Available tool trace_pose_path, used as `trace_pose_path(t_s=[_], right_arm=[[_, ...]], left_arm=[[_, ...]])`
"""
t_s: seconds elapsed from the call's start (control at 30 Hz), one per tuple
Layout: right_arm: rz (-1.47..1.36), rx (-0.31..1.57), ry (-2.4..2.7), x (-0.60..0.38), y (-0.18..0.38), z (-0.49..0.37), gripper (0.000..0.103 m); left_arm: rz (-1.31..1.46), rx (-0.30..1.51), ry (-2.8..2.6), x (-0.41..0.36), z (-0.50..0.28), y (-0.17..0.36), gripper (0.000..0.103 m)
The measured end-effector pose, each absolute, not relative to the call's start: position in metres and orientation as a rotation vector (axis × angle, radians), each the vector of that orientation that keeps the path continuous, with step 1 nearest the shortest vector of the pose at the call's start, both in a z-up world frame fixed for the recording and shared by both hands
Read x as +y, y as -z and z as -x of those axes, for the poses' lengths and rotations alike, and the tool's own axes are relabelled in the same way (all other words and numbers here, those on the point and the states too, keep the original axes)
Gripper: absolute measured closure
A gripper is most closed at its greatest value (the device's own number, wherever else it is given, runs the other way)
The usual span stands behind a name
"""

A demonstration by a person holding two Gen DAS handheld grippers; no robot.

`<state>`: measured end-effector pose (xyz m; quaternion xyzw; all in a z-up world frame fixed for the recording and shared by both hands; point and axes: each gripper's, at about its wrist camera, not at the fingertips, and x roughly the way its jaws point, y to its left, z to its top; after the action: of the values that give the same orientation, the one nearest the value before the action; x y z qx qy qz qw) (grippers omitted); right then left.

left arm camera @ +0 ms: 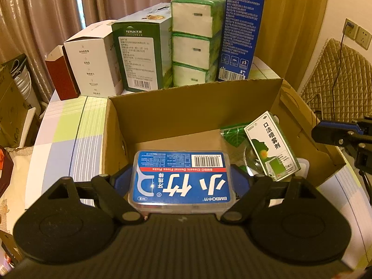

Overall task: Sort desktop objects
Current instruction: 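Lower the spoon and blue-label box into the box and open both tools, then withdraw both tools from the box back over the table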

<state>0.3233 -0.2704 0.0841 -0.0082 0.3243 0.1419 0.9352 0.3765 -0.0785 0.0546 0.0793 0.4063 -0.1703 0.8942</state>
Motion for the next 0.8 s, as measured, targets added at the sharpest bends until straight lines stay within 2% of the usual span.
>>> trace_pose_path(t_s=[0.1,0.13,0.17,0.2,0.27,0.53,0.8], right_arm=[[0.014,0.665,-0.284,-0.272,-0.083,-0.325,0.092],[0.011,0.666,-0.281,-0.272,-0.082,-0.326,0.090],[0.007,0.666,-0.278,-0.273,-0.082,-0.326,0.081],[0.004,0.664,-0.278,-0.273,-0.082,-0.326,0.067],[0.003,0.654,-0.276,-0.274,-0.082,-0.325,0.055],[0.005,0.656,-0.281,-0.273,-0.079,-0.324,0.052],[0.007,0.655,-0.294,-0.266,-0.081,-0.320,0.041]], left_arm=[[-0.159,0.845,0.349,-0.079,-0.380,-0.053,0.018],[-0.162,0.840,0.343,-0.079,-0.381,-0.052,0.009],[-0.163,0.829,0.337,-0.078,-0.381,-0.053,0.007],[-0.163,0.823,0.332,-0.078,-0.381,-0.053,0.007],[-0.161,0.828,0.328,-0.076,-0.382,-0.052,0.006],[-0.162,0.837,0.308,-0.066,-0.384,-0.050,0.006],[-0.176,0.836,0.313,-0.064,-0.377,-0.053,0.006]])
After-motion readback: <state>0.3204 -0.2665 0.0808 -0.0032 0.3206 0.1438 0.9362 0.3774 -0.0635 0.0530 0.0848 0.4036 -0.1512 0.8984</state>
